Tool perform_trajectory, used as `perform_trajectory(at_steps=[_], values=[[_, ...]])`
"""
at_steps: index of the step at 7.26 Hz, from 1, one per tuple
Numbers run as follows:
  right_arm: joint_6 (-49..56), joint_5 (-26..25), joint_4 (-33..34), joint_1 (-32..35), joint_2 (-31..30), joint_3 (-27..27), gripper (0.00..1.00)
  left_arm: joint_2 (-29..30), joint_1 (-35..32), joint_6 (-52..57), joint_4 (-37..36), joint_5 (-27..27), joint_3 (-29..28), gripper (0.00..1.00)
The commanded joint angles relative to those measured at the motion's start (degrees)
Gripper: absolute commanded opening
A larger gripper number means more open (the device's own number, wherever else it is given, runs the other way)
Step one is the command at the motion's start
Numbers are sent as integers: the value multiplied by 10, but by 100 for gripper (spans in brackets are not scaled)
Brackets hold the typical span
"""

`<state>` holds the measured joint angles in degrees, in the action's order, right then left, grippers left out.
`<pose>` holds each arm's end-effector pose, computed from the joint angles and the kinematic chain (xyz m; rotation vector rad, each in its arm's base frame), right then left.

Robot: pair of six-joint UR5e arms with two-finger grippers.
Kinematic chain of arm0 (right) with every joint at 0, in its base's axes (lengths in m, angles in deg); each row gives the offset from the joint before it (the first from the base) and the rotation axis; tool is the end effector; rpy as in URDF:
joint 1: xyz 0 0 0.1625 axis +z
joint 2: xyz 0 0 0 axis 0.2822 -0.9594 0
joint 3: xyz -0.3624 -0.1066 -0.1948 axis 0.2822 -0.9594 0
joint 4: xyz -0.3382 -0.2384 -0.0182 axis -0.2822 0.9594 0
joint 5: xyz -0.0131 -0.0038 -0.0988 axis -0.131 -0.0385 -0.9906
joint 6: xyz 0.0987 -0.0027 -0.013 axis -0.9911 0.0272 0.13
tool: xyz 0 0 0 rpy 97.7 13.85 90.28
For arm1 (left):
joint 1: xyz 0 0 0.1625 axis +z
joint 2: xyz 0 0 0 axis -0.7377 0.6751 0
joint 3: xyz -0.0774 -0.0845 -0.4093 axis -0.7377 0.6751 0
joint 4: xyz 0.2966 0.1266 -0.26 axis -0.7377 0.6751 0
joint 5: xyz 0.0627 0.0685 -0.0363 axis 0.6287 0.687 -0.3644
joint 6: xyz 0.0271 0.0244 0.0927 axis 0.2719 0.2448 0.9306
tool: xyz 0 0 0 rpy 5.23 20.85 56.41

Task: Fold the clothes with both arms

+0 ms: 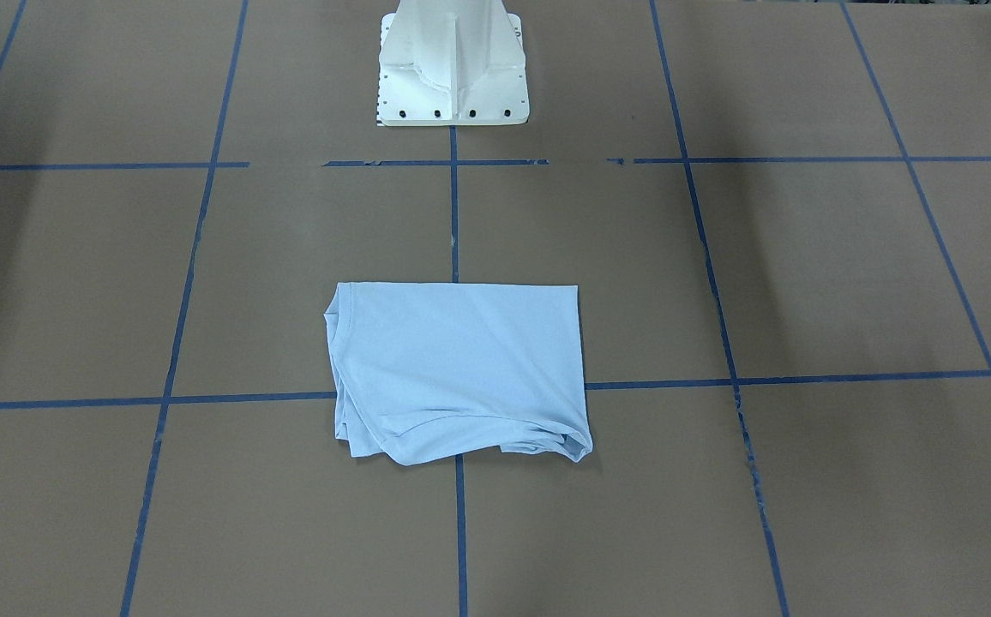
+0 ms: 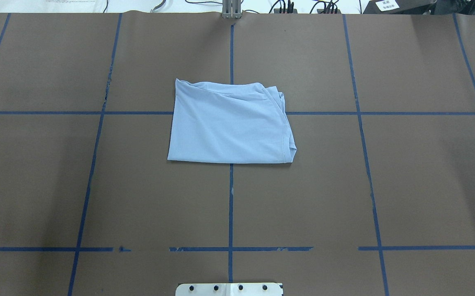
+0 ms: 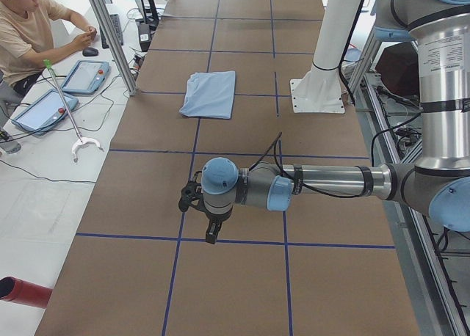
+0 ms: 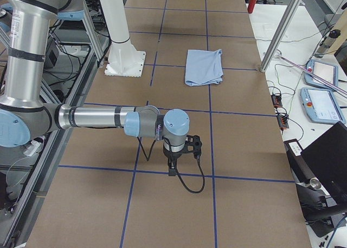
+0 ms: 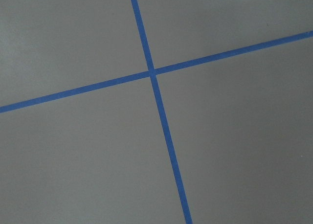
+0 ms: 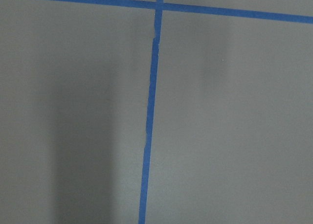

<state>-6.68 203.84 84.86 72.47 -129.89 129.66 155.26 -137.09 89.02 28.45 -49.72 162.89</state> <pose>0.0592 -0.3961 0.6401 -0.0252 -0.7281 -0.0817 -0.0562 -0.4335 0.6370 0.1808 0.8230 0.1852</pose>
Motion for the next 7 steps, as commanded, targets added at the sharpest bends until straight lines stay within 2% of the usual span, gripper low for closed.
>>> perform_trajectory(at_steps=[1, 2, 3, 7], values=[[0, -4, 0, 0, 0, 0, 100, 0, 1, -1, 0, 1, -5, 100], [0, -4, 0, 0, 0, 1, 100, -1, -1, -1, -8, 1, -1, 100], [0, -4, 0, 0, 1, 1, 100, -2, -1, 4, -56, 0, 8, 100], [1, -2, 0, 0, 4, 3, 100, 5, -1, 4, -54, 5, 17, 100]])
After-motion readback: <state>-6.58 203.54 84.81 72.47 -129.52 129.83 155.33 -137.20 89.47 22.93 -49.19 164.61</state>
